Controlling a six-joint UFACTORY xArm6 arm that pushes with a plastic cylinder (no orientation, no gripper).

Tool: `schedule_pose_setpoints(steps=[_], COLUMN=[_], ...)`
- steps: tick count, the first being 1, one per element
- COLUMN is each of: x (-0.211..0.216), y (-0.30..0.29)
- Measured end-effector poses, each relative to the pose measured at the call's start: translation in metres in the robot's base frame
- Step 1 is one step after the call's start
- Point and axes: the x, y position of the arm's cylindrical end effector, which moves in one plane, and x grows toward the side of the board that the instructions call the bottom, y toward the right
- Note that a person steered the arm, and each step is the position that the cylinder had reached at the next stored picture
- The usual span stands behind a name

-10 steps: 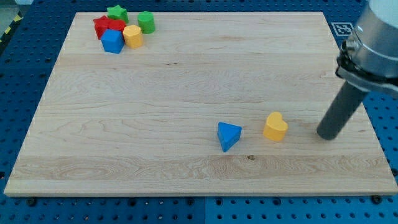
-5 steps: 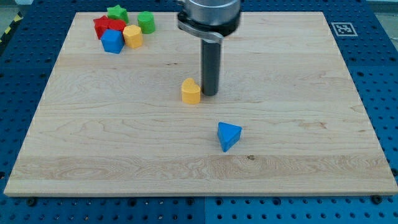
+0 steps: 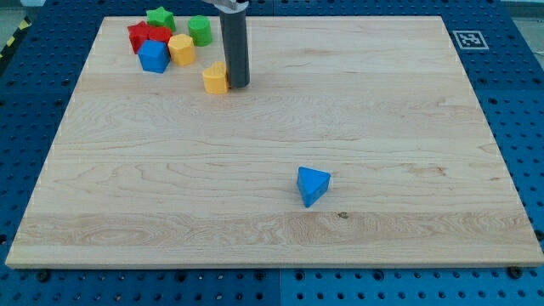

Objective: Push the yellow heart below the green circle

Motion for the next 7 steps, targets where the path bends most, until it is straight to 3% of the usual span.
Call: schedule_pose_setpoints(steps=[2,3,4,5,7], x=[0.055,0.046,0.000,-0.019,-0.038], y=[-0.001,-0.022,-0.025,-0.025,-0.032])
